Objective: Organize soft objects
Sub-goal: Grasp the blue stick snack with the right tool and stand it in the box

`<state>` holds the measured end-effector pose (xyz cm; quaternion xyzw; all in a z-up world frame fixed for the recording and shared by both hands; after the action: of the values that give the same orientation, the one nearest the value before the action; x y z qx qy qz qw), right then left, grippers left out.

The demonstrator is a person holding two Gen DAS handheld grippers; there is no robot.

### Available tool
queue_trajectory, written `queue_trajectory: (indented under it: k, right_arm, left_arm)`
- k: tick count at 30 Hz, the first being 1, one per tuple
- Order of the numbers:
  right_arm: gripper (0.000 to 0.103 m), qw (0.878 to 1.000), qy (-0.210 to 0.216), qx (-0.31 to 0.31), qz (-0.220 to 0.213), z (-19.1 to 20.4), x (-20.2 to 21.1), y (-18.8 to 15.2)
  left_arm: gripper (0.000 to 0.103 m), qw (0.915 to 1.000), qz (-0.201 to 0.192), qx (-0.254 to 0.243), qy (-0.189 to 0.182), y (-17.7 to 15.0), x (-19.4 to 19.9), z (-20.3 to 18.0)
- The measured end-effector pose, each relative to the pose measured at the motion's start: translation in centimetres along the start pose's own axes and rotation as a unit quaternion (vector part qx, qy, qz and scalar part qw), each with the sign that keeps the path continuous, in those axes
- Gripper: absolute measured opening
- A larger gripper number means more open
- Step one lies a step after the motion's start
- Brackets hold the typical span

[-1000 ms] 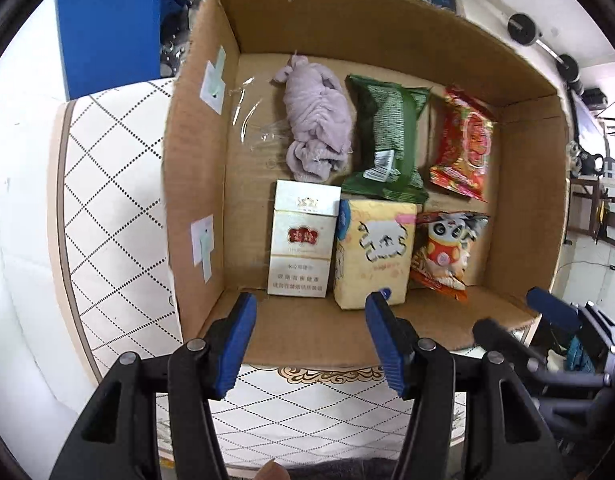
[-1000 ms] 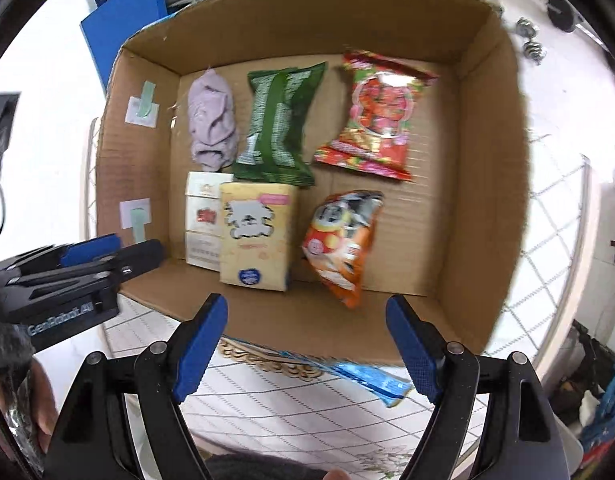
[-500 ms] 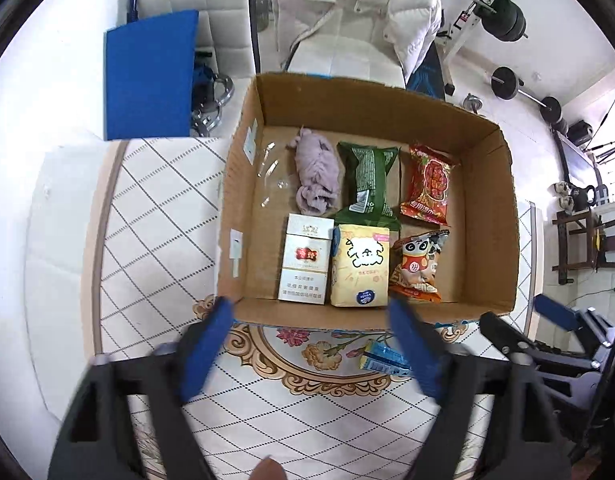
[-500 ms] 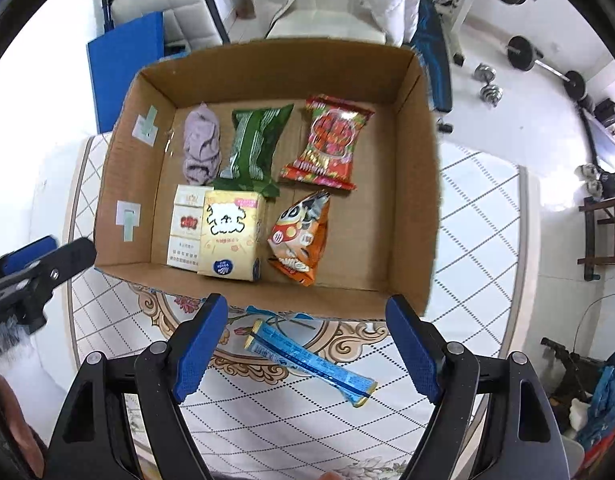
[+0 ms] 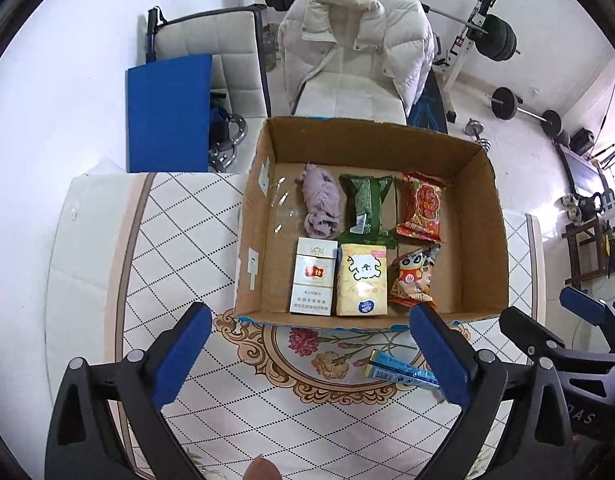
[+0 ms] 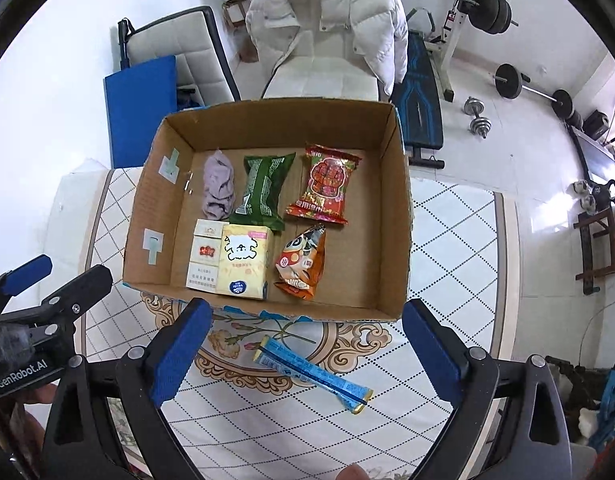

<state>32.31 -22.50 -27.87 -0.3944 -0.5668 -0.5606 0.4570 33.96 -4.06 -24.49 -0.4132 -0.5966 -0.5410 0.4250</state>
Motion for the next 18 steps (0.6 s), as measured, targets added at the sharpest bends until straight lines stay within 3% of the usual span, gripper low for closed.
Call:
queue_trajectory:
  k: [7, 13, 18]
  right_arm:
    - [0.098, 1.000, -0.009, 0.002, 0.000, -2.1, -0.5, -3.0]
    - [0.098, 0.994, -0.022, 0.046, 0.092, -2.4, -7.1, -10.3]
    - [0.098, 0.987, -0.018, 0.074, 0.138, -1.8, -12.4, -13.7]
  left_arm:
    - [0.102, 0.9998, -0.014, -0.010, 0.008, -0.5, -0.1, -0.5]
    - [0.102, 0.9994, 0.007, -0.022, 0.026, -2.8, -3.1, -1.0]
    - [0.102, 0.9980, 0.030, -0.039, 0.040, -5.0, -5.8, -1.6]
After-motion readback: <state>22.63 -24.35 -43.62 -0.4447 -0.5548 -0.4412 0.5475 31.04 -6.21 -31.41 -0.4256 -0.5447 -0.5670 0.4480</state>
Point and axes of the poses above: each gripper's, at about its wrist camera, not at the fingertips, and x roughly against the way its jaws point, z to its left, y to its top, the point moved 10 cm from there along -x, roughly the way its jaws point, and after that the axes turned 7 degrees about x, right-handed, at the moved point
